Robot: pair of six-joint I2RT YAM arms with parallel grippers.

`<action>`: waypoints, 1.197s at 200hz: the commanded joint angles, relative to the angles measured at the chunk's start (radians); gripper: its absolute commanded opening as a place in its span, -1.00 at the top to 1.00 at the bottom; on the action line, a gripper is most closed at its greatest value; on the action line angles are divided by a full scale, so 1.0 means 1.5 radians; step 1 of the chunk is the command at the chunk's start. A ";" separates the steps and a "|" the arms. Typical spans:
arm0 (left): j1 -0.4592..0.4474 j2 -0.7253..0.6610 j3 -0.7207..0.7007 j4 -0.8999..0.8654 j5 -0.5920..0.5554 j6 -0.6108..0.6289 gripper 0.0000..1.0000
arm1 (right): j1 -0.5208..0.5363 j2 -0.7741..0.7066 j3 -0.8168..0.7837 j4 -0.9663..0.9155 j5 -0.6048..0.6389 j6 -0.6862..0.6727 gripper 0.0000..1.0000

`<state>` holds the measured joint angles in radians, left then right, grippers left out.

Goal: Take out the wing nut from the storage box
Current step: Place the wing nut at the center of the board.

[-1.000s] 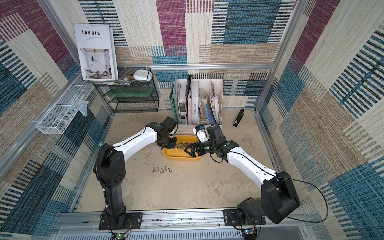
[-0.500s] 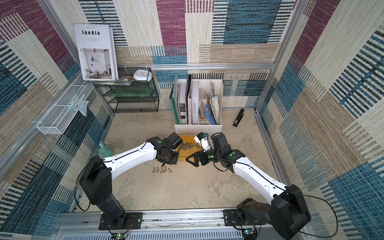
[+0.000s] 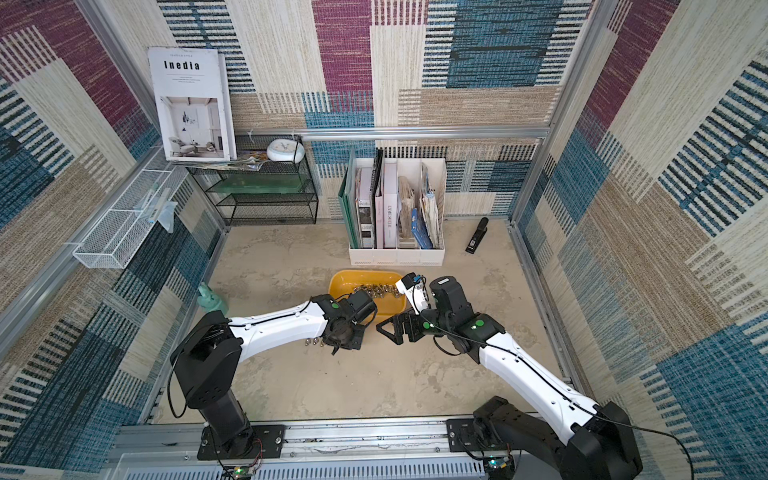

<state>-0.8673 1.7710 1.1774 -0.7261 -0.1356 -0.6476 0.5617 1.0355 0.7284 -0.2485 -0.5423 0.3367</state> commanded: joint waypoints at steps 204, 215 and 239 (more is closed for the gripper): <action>0.002 0.002 0.062 -0.044 -0.039 0.014 0.38 | 0.004 -0.022 -0.009 -0.013 0.048 0.014 -0.98; 0.009 -0.001 0.078 -0.055 -0.042 0.019 0.32 | 0.003 -0.030 -0.014 -0.006 0.053 0.016 -0.98; 0.031 -0.005 0.114 -0.070 -0.036 0.035 0.31 | 0.003 -0.043 -0.020 0.004 0.065 0.021 -0.98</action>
<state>-0.8448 1.7760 1.3056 -0.7837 -0.1768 -0.6266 0.5663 0.9867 0.7025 -0.2699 -0.4709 0.3553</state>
